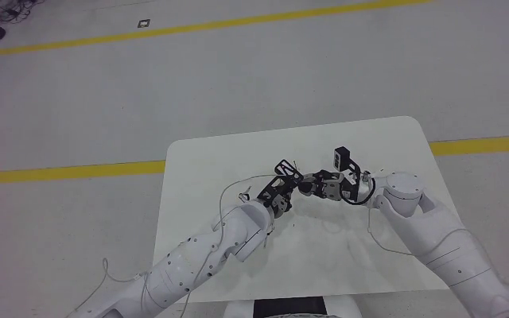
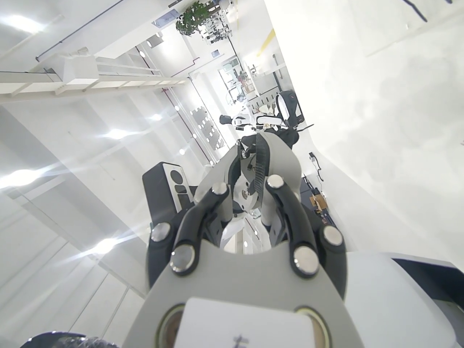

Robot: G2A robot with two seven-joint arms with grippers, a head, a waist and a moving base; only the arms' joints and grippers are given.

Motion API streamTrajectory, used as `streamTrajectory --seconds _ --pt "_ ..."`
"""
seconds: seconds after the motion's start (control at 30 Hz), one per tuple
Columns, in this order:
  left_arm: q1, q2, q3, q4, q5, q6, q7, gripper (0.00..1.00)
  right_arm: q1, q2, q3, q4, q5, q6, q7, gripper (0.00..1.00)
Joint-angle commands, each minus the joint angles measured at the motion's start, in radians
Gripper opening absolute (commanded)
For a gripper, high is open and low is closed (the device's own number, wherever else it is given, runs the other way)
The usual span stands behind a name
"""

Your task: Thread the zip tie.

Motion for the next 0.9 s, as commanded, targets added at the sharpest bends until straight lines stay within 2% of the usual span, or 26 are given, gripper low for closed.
streamTrajectory --seconds 0.0,0.17,0.6,0.63,0.67,0.7,0.87 --pt "0.000 0.000 0.000 0.000 0.000 0.000 0.000 0.00 0.000 0.000 0.000 0.000 -0.001 0.000 0.000 0.08" --pt "0.000 0.000 0.000 0.000 0.000 0.000 0.000 0.00 -0.002 -0.001 0.000 -0.002 -0.009 -0.001 0.002 0.00" --pt "0.000 0.000 0.000 0.000 0.000 0.000 0.000 0.00 -0.006 -0.002 0.005 -0.009 -0.022 -0.006 0.003 0.00" --pt "0.000 0.000 0.000 0.000 0.000 0.000 0.000 0.39 -0.006 -0.002 0.006 -0.009 -0.022 -0.007 0.004 0.00" --pt "0.000 0.000 0.000 0.000 0.000 0.000 0.000 0.66 -0.007 -0.002 0.006 -0.009 -0.023 -0.008 0.003 0.00" --pt "0.000 0.000 0.000 0.000 0.000 0.000 0.000 1.00 -0.007 -0.003 0.006 -0.010 -0.023 -0.010 0.003 0.00" --pt "0.000 0.000 0.000 0.000 0.000 0.000 0.000 1.00 -0.016 -0.002 0.021 -0.006 -0.009 -0.029 0.000 0.00"
